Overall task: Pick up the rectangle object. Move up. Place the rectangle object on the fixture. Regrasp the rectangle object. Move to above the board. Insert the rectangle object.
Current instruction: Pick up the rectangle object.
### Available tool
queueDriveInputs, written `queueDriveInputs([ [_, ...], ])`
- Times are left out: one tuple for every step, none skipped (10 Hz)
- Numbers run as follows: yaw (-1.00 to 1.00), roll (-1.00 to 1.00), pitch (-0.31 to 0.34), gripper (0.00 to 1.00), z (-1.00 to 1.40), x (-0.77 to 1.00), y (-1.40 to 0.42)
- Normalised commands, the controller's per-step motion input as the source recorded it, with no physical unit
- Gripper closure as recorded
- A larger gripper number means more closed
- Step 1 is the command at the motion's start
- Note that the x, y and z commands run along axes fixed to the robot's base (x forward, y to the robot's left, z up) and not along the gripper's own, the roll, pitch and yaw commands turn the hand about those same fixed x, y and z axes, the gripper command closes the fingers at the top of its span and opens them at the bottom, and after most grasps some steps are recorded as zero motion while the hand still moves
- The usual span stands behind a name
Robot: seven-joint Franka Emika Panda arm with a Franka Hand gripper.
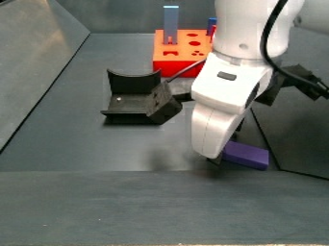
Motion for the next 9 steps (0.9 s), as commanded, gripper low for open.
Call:
queueDriveInputs([
  [0.0,0.0,-0.1,0.0,-0.09,-0.11,-0.07],
  [0.0,0.0,0.004,0.0,0.0,0.0,0.0],
  [0.0,0.0,0.0,0.0,0.0,0.0,0.0],
  [0.0,0.0,0.0,1.0,0.0,0.0,0.0],
  [0.0,0.0,0.0,1.0,0.0,0.0,0.0],
  [0.0,0.0,0.0,1.0,0.0,0.0,0.0],
  [0.0,0.0,0.0,1.0,0.0,0.0,0.0],
  [0.0,0.0,0.0,1.0,0.0,0.0,0.0],
  [0.0,0.0,0.0,1.0,0.0,0.0,0.0],
])
